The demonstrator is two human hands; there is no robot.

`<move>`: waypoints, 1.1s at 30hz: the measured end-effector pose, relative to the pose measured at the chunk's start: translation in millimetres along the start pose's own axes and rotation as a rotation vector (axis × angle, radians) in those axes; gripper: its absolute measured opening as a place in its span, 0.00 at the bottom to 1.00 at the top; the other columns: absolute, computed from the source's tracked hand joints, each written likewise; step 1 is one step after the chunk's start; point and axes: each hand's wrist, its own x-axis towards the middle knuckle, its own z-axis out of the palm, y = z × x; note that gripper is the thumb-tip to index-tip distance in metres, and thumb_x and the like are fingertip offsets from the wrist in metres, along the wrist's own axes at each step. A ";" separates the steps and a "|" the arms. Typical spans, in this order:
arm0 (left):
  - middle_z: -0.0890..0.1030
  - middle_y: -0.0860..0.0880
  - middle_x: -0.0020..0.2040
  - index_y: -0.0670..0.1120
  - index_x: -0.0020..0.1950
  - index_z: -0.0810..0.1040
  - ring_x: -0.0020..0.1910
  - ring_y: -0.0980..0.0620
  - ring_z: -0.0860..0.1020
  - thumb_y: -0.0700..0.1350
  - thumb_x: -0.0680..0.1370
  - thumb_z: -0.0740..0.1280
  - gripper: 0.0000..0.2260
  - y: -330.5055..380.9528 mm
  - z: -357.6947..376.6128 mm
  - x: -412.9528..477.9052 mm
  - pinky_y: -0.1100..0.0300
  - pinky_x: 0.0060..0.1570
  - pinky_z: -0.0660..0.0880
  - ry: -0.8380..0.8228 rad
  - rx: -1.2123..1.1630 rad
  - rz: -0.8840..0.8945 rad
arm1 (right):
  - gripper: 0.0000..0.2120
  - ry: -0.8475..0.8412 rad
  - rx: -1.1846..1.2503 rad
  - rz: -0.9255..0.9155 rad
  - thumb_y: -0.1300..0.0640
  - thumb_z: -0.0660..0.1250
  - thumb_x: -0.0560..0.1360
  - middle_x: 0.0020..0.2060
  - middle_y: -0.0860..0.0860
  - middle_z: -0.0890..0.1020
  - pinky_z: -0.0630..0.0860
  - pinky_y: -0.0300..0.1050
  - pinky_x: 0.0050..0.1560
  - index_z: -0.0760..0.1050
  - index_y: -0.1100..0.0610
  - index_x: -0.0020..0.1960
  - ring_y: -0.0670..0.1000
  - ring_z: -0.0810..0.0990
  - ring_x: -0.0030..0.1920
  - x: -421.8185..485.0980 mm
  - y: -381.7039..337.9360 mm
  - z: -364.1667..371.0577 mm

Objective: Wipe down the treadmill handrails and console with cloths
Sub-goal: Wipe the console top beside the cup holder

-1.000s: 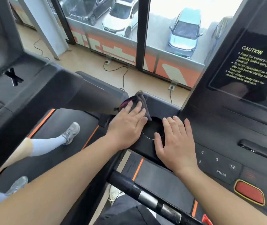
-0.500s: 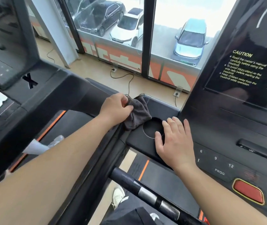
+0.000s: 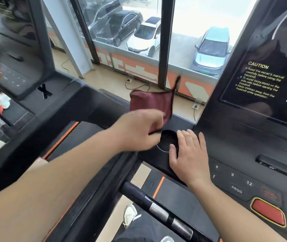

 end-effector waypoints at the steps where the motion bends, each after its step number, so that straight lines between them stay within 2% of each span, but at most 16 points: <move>1: 0.82 0.56 0.56 0.54 0.47 0.75 0.58 0.53 0.80 0.61 0.71 0.67 0.13 -2.9 19.1 -6.4 0.51 0.55 0.78 -0.114 0.024 -0.023 | 0.26 0.001 0.006 0.000 0.47 0.57 0.80 0.69 0.54 0.76 0.53 0.60 0.80 0.71 0.59 0.73 0.56 0.68 0.74 0.2 0.6 0.5; 2: 0.81 0.58 0.58 0.56 0.49 0.77 0.61 0.55 0.79 0.65 0.72 0.66 0.15 -6.4 36.1 -11.2 0.51 0.57 0.78 -0.180 0.036 -0.053 | 0.26 0.002 0.012 -0.001 0.48 0.57 0.79 0.69 0.54 0.76 0.53 0.60 0.80 0.71 0.59 0.73 0.56 0.68 0.75 0.1 1.1 1.3; 3: 0.80 0.58 0.60 0.56 0.51 0.79 0.62 0.55 0.78 0.66 0.74 0.65 0.16 -12.9 51.7 -13.2 0.50 0.58 0.77 -0.172 0.054 -0.080 | 0.25 0.003 0.016 -0.003 0.49 0.57 0.79 0.69 0.54 0.76 0.53 0.60 0.80 0.71 0.59 0.73 0.56 0.68 0.75 0.1 1.7 2.3; 5: 0.76 0.53 0.69 0.53 0.61 0.79 0.66 0.48 0.75 0.62 0.79 0.64 0.17 -24.8 73.4 -9.4 0.47 0.62 0.75 -0.045 0.156 -0.121 | 0.25 0.015 0.021 -0.010 0.51 0.57 0.79 0.68 0.53 0.76 0.53 0.60 0.80 0.72 0.60 0.72 0.56 0.68 0.74 0.1 2.6 4.5; 6: 0.71 0.48 0.75 0.50 0.69 0.76 0.70 0.44 0.72 0.61 0.80 0.63 0.22 -29.0 81.6 -5.5 0.45 0.67 0.72 -0.026 0.212 -0.156 | 0.25 0.020 0.023 -0.013 0.51 0.58 0.78 0.68 0.54 0.76 0.53 0.60 0.80 0.72 0.60 0.72 0.56 0.68 0.74 -0.1 3.2 5.0; 8: 0.53 0.44 0.84 0.50 0.82 0.59 0.80 0.40 0.57 0.63 0.82 0.57 0.31 -35.1 99.8 2.6 0.42 0.76 0.60 -0.109 0.236 -0.262 | 0.25 0.023 0.026 -0.018 0.52 0.58 0.78 0.69 0.54 0.76 0.53 0.60 0.80 0.72 0.60 0.72 0.56 0.68 0.75 -0.4 4.0 5.6; 10: 0.38 0.46 0.84 0.52 0.84 0.43 0.82 0.41 0.42 0.66 0.82 0.49 0.35 -36.5 119.6 11.2 0.40 0.79 0.50 -0.179 0.228 -0.349 | 0.25 0.032 0.037 -0.012 0.53 0.58 0.78 0.70 0.54 0.75 0.53 0.60 0.80 0.70 0.60 0.73 0.56 0.67 0.75 0.0 3.8 5.3; 11: 0.34 0.46 0.83 0.53 0.83 0.39 0.82 0.41 0.39 0.67 0.82 0.46 0.35 -36.9 126.8 17.1 0.39 0.79 0.48 -0.178 0.240 -0.370 | 0.26 0.038 0.043 -0.007 0.53 0.59 0.78 0.71 0.55 0.74 0.53 0.60 0.80 0.70 0.60 0.74 0.56 0.66 0.76 0.6 3.4 5.3; 15: 0.35 0.47 0.83 0.55 0.83 0.39 0.82 0.41 0.40 0.69 0.81 0.42 0.34 -48.0 126.2 60.6 0.40 0.79 0.52 -0.132 0.244 -0.357 | 0.29 0.053 0.027 0.001 0.56 0.62 0.76 0.75 0.59 0.69 0.54 0.61 0.80 0.67 0.62 0.76 0.59 0.63 0.77 2.1 3.0 7.2; 18: 0.41 0.48 0.84 0.58 0.83 0.45 0.82 0.41 0.44 0.67 0.83 0.42 0.30 -54.2 117.9 102.1 0.40 0.78 0.54 -0.149 0.169 -0.343 | 0.30 0.054 0.012 0.005 0.57 0.62 0.75 0.76 0.60 0.67 0.55 0.61 0.79 0.66 0.64 0.76 0.61 0.62 0.78 2.3 3.9 8.8; 21: 0.45 0.49 0.85 0.58 0.83 0.50 0.82 0.40 0.45 0.65 0.83 0.42 0.29 -52.7 115.1 120.7 0.40 0.78 0.53 -0.162 0.150 -0.345 | 0.29 0.106 0.056 0.029 0.60 0.61 0.75 0.75 0.61 0.67 0.57 0.59 0.79 0.67 0.65 0.76 0.61 0.63 0.77 3.2 3.5 10.2; 24: 0.39 0.45 0.84 0.55 0.84 0.43 0.82 0.41 0.37 0.65 0.83 0.39 0.31 -41.0 123.6 83.0 0.39 0.79 0.44 -0.150 0.322 -0.224 | 0.27 0.201 0.161 0.110 0.65 0.63 0.75 0.73 0.63 0.68 0.61 0.56 0.78 0.67 0.68 0.74 0.62 0.64 0.75 2.4 6.7 8.3; 26: 0.37 0.44 0.83 0.53 0.84 0.40 0.81 0.44 0.33 0.64 0.82 0.39 0.32 -30.4 132.2 39.6 0.39 0.78 0.39 -0.159 0.363 -0.154 | 0.27 0.265 0.192 0.170 0.66 0.61 0.75 0.70 0.64 0.70 0.63 0.56 0.77 0.67 0.70 0.74 0.63 0.65 0.73 0.5 10.3 5.7; 29: 0.36 0.44 0.83 0.52 0.84 0.39 0.81 0.47 0.32 0.64 0.83 0.38 0.31 -25.8 134.7 6.3 0.41 0.78 0.38 -0.193 0.354 -0.127 | 0.28 0.266 0.123 0.219 0.65 0.59 0.75 0.70 0.65 0.70 0.63 0.57 0.77 0.66 0.72 0.73 0.64 0.66 0.73 -1.6 11.8 5.8; 33: 0.37 0.47 0.83 0.54 0.83 0.39 0.81 0.49 0.33 0.65 0.82 0.39 0.31 -33.2 130.3 40.7 0.40 0.78 0.37 -0.160 0.367 -0.102 | 0.29 0.208 0.036 0.208 0.64 0.57 0.73 0.72 0.65 0.69 0.61 0.59 0.77 0.66 0.72 0.74 0.66 0.64 0.75 0.2 9.5 10.1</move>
